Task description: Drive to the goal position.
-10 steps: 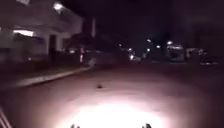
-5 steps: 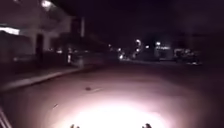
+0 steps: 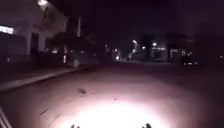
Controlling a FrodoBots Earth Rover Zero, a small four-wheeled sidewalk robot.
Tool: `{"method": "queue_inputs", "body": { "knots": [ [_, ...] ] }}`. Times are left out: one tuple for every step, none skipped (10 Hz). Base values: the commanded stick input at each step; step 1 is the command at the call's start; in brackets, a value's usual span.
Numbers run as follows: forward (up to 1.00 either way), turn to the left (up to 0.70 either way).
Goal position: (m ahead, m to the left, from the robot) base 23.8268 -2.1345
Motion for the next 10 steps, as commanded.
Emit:
{"method": "queue_inputs", "body": {
  "knots": [
    [0.50,0.00],
    [0.50,0.00],
    [0.50,0.00],
    [0.50,0.00],
    [0.50,0.00],
    [0.50,0.00],
    [0.50,0.00],
    [0.50,0.00],
    [0.50,0.00],
    [0.50,0.00]
  ]
}}
